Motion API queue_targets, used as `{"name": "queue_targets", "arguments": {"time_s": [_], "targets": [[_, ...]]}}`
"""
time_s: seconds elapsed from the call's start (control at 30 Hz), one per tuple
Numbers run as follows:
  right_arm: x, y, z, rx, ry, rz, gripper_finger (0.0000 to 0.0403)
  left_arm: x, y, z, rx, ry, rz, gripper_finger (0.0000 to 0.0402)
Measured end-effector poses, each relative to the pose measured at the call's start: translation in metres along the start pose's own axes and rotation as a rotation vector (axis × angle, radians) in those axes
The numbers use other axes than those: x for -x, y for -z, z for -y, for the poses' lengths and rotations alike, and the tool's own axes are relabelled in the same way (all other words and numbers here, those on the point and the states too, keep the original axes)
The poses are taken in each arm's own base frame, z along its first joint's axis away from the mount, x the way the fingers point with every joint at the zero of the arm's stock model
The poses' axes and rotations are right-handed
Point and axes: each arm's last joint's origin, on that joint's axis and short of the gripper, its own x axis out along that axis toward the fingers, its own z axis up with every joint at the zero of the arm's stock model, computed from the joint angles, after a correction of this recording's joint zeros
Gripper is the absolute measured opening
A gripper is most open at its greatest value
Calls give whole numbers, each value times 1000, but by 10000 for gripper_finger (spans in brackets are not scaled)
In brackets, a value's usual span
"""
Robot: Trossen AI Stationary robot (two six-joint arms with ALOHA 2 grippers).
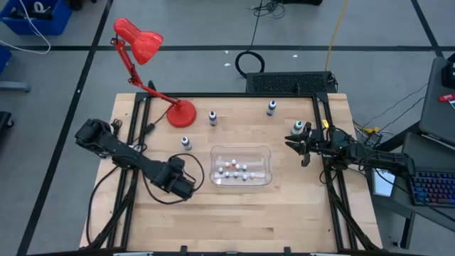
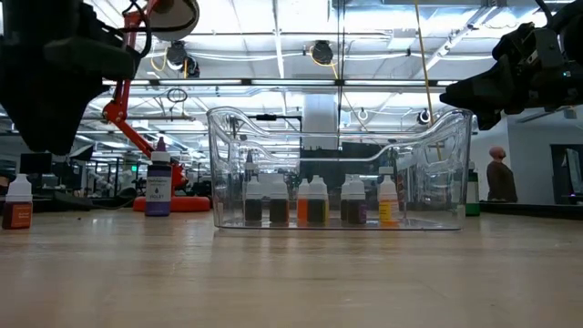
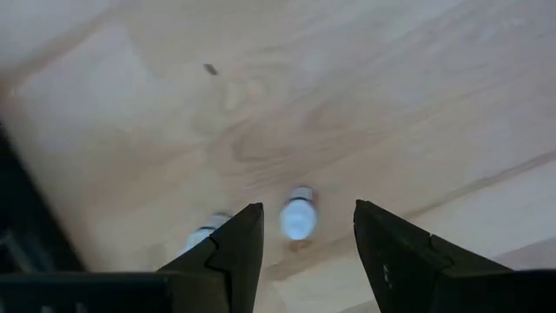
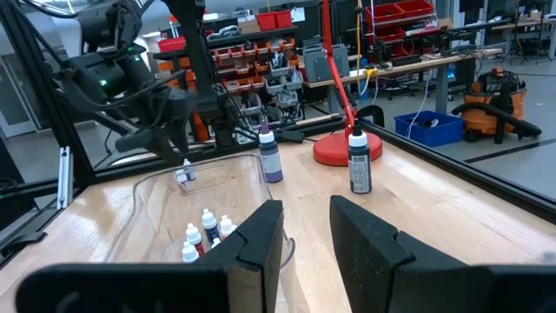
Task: Pick & Place food coloring
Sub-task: Put the small red food coloring bottle into the transparent bin
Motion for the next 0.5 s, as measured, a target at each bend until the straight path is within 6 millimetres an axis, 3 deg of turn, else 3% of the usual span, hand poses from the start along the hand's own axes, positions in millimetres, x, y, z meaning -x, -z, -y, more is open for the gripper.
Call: {"name": "queue_targets", "arguments": {"time_s": [0.5], "targets": [[0,0,0,0,0,0,89,-29,6,-1,13,59,-83,182]]}}
